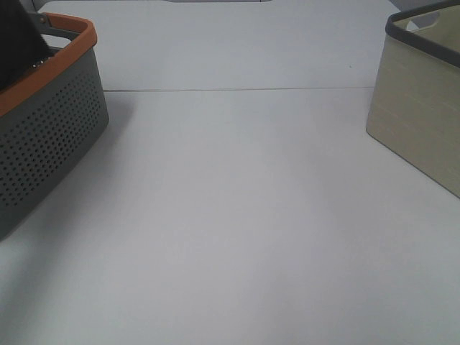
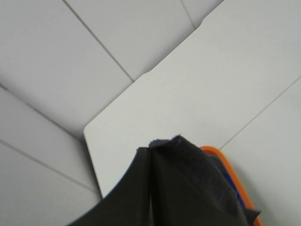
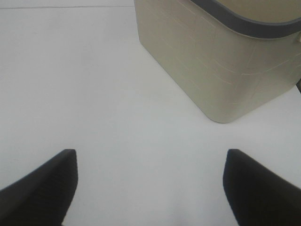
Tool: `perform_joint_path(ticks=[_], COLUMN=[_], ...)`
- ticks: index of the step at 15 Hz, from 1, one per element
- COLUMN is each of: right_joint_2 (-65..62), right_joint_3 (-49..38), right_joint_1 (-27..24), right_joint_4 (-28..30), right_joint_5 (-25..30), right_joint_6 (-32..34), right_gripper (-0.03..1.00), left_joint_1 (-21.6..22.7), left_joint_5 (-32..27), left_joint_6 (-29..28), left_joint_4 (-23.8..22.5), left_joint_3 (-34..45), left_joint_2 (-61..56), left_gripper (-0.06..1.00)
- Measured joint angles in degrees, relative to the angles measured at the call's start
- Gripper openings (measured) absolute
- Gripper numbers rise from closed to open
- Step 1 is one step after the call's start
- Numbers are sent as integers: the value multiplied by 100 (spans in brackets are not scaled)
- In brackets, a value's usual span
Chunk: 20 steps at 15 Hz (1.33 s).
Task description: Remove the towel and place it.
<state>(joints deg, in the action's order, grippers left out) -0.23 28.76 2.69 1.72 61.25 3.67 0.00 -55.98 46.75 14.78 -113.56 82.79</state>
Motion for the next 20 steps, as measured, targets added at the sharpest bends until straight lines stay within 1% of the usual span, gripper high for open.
perform_joint_path(ticks=[1,3,4,5,6,7,8,9,11,12,13,15,16,18,20], right_joint_2=[0,0,0,0,0,0,0,0,11,34,390,905,1060,1673,2217], right_joint_3=[0,0,0,0,0,0,0,0,29,57,115,132,132,132,132], right_joint_1=[0,0,0,0,0,0,0,0,0,0,0,0,0,0,0], right_joint_4=[0,0,0,0,0,0,0,0,-17,-52,-309,-825,-991,-1696,-2567], right_joint_5=[0,0,0,0,0,0,0,-11,-120,-166,-435,-905,-1031,-1490,-1788], right_joint_6=[0,0,0,0,0,0,0,0,-172,-218,-567,-997,-1146,-1868,-2716], right_gripper=[75,75,75,75,75,75,75,75,75,75,75,75,75,75,75], left_joint_1=[0,0,0,-11,-17,-120,-292,-556,-1169,-1318,-1782,-2068,-2114,-2320,-2510], left_joint_5=[0,11,115,189,201,246,292,309,304,304,195,155,149,149,149], left_joint_6=[138,630,1134,1427,1547,1816,2114,2332,2578,2618,2653,2653,2624,2590,2590], left_joint_4=[241,1152,2103,2636,2842,3249,3541,3707,3776,3759,3524,3358,3346,3306,3180], left_joint_3=[0,-74,-97,-97,-97,-97,-97,-97,-120,-120,-120,-120,-120,-120,-120], left_joint_2=[0,0,0,0,0,0,6,40,235,309,567,733,762,854,980], left_gripper=[0,0,0,0,0,0,0,0,0,0,0,0,0,0,0])
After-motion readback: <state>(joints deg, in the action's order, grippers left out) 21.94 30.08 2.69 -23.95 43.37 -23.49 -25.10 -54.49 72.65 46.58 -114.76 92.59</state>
